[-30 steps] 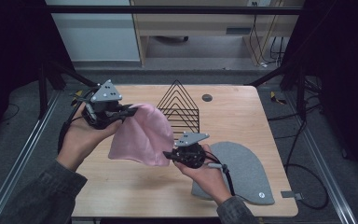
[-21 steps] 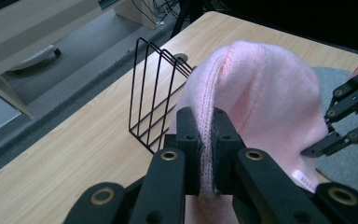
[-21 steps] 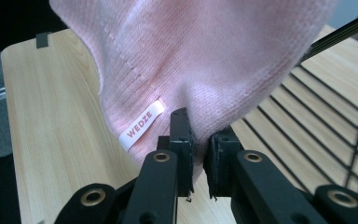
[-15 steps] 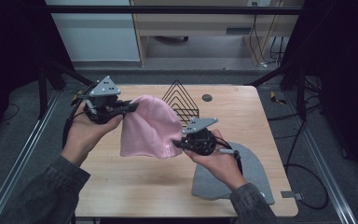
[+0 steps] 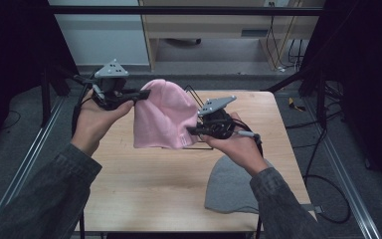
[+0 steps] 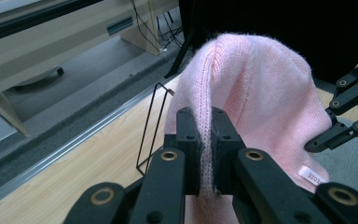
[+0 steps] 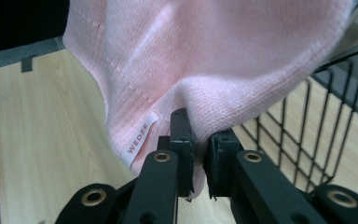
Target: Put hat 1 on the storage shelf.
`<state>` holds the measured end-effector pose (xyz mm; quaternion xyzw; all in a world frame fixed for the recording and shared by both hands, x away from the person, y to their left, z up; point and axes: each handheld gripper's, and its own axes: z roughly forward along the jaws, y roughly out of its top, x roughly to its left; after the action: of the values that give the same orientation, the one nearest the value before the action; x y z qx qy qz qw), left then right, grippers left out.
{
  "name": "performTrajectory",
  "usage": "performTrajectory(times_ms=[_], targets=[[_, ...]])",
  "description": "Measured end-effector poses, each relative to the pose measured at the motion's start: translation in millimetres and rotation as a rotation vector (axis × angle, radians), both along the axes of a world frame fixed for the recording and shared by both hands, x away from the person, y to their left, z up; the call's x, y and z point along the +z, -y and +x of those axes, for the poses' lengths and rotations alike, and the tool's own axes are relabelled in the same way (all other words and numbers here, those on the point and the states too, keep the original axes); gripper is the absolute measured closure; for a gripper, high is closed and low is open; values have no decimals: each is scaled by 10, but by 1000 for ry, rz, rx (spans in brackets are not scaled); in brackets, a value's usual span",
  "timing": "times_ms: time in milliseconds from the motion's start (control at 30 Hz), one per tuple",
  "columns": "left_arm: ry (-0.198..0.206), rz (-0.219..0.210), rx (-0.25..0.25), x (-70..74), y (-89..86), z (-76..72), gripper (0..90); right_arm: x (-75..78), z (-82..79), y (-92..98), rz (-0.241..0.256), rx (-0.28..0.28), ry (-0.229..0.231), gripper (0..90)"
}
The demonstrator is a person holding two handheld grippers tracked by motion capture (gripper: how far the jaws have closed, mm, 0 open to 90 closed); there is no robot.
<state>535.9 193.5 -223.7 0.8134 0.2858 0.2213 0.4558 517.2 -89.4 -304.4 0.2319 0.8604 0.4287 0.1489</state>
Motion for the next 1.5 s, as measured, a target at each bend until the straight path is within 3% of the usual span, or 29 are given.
performTrajectory(times_ms=[300,600,733,933,1033,1233,1500], targets=[[-19,-40,23,82,98,337,843,196,310,96,33,-31,-2,830],[-39,-71,59,177,176,738,844,271,679,199,90,-92,-8,830],[-41,-82,68,217,206,906,843,297,775,233,91,-115,2,830],[-57,-89,71,149,280,1109,842,271,918,299,76,-167,14,830],[-30,-87,71,168,320,1153,842,271,961,352,90,-193,20,830],[-22,-99,57,133,399,1196,842,221,999,381,80,-222,42,830],[0,-69,45,81,519,1159,842,138,985,414,62,-223,40,830]])
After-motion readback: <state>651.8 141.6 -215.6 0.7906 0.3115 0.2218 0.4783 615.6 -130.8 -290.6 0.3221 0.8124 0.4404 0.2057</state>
